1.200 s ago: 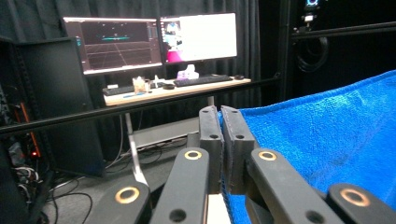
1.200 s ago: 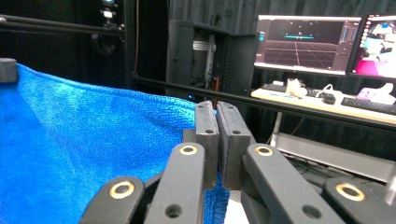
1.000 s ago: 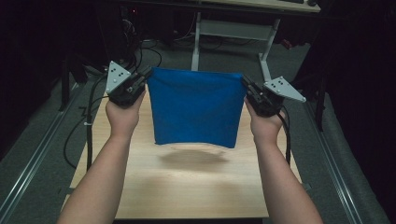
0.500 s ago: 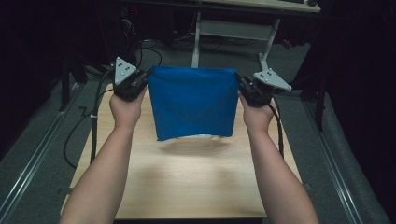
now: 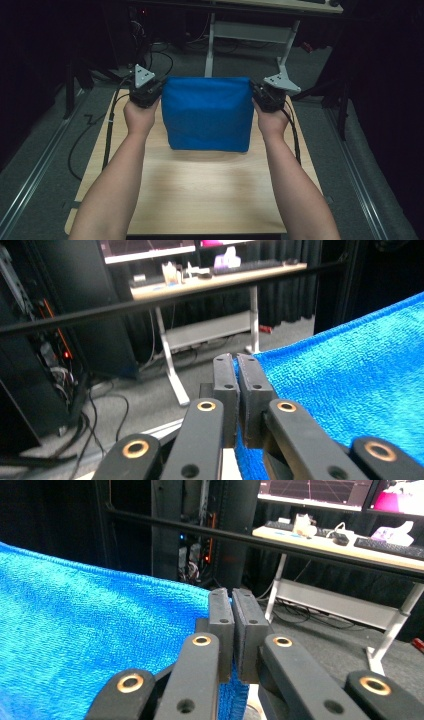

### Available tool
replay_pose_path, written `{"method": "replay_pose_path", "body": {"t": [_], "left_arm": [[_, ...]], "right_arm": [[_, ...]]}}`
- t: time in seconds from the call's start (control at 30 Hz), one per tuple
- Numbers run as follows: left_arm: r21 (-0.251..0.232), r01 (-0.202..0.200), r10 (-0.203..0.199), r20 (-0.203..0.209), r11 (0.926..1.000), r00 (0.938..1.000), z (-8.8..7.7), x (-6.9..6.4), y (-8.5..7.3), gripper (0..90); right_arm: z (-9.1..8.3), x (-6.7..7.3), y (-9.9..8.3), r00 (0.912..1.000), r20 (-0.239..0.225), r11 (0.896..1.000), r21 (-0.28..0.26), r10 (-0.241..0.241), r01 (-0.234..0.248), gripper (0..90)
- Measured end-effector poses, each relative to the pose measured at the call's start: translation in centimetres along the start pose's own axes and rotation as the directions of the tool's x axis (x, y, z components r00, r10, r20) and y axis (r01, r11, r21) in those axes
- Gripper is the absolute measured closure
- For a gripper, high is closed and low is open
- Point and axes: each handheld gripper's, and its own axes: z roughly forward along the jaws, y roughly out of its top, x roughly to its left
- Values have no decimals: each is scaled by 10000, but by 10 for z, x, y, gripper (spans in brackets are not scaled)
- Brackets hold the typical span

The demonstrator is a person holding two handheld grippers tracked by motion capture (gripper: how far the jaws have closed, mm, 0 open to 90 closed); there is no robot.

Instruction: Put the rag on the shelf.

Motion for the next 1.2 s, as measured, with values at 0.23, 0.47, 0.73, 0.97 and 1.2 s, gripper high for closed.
{"method": "replay_pose_path", "body": {"t": [0.23, 0.47, 0.73, 0.97, 1.2], "left_arm": [[673, 10, -25, 222, 9977, 9997, 13, -3, -20, 881], [1413, 22, -90, 475, 9900, 9988, 21, -6, -50, 880], [1863, 321, -479, 809, 9820, 9956, 25, -10, -81, 880], [2194, 303, -556, 1100, 9752, 9924, 25, -15, -99, 880], [2522, 574, -913, 1249, 9660, 9880, 26, -17, -119, 880]], "right_arm": [[10, -3, -19, 9999, -22, 9981, 600, 101, -100, 883], [19, -6, -46, 9992, -246, 9924, 1201, 309, -277, 883], [25, -5, -69, 9981, -460, 9856, 1655, 421, -340, 883], [27, -2, -91, 9959, -603, 9783, 2000, 668, -535, 882], [29, 3, -109, 9946, -733, 9725, 2262, 730, -547, 882]]}}
